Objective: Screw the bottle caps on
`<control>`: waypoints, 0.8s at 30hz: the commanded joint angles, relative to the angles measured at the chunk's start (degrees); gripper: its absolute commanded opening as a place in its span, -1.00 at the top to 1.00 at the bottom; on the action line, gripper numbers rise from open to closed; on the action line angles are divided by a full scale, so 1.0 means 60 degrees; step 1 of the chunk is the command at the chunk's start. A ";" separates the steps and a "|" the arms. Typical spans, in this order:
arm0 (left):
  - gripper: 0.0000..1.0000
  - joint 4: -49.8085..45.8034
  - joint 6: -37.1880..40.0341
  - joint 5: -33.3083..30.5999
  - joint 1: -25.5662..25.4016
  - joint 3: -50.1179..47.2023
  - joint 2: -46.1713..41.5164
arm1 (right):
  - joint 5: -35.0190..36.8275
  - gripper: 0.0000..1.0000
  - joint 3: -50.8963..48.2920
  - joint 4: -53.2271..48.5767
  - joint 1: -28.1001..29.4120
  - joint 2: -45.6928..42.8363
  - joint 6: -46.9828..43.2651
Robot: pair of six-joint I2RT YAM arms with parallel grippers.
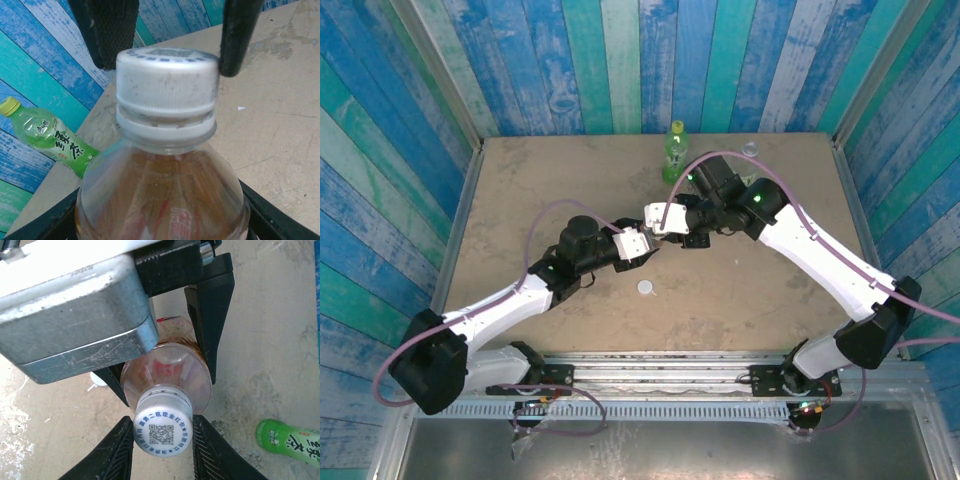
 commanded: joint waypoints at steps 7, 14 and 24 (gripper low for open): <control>0.02 0.0188 -0.0046 0.0313 -0.0032 0.0328 -0.0140 | 0.0285 0.30 0.0204 -0.0121 0.0026 0.0197 -0.0067; 0.02 0.0115 -0.0051 0.0309 -0.0032 0.0378 -0.0082 | 0.0369 0.23 0.0181 -0.0142 0.0025 0.0231 -0.0155; 0.03 0.0193 -0.0052 -0.0033 -0.0034 0.0463 0.0097 | 0.0046 0.42 0.0236 -0.0246 0.0025 0.0125 0.0114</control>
